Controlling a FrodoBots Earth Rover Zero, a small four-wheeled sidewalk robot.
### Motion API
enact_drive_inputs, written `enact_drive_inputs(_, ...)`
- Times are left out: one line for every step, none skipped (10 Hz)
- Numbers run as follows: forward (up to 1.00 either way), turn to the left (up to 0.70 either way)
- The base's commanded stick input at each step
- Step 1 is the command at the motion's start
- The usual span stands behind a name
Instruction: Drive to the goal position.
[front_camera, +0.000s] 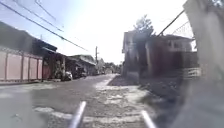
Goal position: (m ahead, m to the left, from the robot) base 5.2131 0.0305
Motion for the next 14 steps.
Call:
enact_drive_inputs(0.85,0.0)
enact_drive_inputs(0.85,0.0)
enact_drive_inputs(0.85,0.0)
enact_drive_inputs(0.85,0.0)
enact_drive_inputs(0.85,0.0)
enact_drive_inputs(0.85,0.0)
enact_drive_inputs(0.85,0.0)
enact_drive_inputs(0.85,0.0)
enact_drive_inputs(0.85,0.0)
enact_drive_inputs(0.85,0.0)
enact_drive_inputs(0.85,0.0)
enact_drive_inputs(0.85,0.0)
enact_drive_inputs(0.85,0.0)
enact_drive_inputs(0.85,0.0)
